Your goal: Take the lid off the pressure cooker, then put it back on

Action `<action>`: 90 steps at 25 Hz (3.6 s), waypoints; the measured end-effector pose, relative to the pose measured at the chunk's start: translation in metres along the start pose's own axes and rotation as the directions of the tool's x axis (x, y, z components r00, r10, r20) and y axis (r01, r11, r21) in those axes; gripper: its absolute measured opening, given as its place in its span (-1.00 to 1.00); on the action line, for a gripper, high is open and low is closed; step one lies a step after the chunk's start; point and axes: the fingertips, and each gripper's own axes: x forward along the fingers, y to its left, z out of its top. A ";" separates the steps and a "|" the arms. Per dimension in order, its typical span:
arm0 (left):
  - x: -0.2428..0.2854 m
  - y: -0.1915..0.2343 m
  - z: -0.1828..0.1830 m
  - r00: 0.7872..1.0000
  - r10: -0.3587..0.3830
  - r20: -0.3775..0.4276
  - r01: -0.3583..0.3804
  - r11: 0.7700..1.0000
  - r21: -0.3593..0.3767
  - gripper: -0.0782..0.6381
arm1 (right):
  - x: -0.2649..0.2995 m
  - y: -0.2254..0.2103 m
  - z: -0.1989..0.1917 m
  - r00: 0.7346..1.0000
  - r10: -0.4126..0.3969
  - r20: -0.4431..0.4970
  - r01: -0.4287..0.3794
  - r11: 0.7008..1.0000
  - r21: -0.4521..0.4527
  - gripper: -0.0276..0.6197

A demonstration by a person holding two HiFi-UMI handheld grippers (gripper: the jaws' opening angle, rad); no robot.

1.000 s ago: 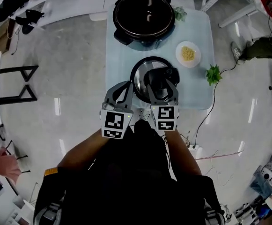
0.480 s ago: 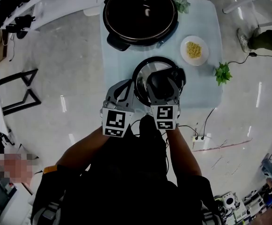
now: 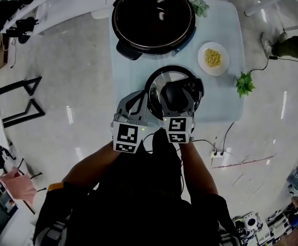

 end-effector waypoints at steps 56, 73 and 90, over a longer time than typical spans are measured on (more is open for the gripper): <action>-0.074 0.193 0.177 0.955 0.189 0.230 -0.175 0.981 -0.077 -0.76 | 0.036 -0.025 0.343 0.950 0.298 0.097 -0.245 0.899 -0.362 0.00; -0.061 0.206 0.177 0.960 0.171 0.222 -0.155 0.984 -0.086 -0.76 | 0.062 -0.017 0.333 0.911 0.413 -0.006 -0.377 0.825 -0.421 0.00; -0.058 0.200 0.175 0.961 0.154 0.231 -0.132 0.985 -0.109 -0.77 | 0.077 -0.021 0.332 0.929 0.370 -0.007 -0.347 0.865 -0.361 0.00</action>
